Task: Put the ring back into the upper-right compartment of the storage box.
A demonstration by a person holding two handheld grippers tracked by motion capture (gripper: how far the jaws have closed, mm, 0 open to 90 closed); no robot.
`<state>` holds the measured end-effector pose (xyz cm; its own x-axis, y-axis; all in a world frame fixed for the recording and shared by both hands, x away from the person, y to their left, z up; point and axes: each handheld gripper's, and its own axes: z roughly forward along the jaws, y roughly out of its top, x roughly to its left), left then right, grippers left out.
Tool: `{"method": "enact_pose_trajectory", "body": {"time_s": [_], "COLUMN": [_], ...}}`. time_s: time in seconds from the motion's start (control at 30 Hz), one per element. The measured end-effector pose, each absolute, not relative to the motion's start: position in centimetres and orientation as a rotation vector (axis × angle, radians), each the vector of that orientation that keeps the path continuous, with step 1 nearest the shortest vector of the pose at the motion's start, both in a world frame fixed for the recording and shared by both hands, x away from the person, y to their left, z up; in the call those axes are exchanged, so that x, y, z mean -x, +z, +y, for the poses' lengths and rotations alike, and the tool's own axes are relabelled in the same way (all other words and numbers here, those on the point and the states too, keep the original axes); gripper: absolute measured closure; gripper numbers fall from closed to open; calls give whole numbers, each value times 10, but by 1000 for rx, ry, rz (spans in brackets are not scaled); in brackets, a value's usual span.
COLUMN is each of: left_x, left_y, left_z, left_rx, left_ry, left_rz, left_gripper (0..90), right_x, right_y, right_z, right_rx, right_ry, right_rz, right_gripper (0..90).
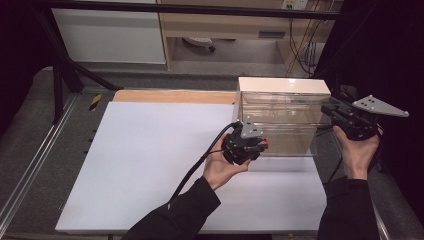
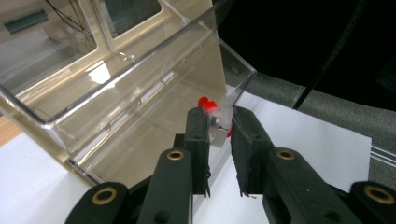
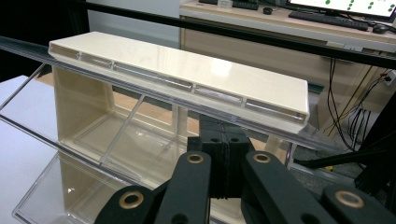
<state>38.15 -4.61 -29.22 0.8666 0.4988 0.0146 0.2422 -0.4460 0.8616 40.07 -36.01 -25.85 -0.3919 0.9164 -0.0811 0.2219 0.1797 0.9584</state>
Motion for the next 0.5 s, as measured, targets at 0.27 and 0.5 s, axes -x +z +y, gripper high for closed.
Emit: {"method": "enact_pose_trajectory", "body": {"time_s": [0.27, 0.5], "left_x": [-387, -391], "left_y": [-286, -281], "left_z": [-58, -67], "left_rx": [-2040, -2034], "left_ry": [336, 349], "left_rz": [531, 527], "left_gripper": [769, 769], "right_x": [-401, -401], "right_y": [-258, -259], "right_z": [-360, -360], "right_rx": [-1082, -1085], "right_ry": [1257, 1258], "right_rz": [1752, 1749], "right_gripper": [900, 900]}}
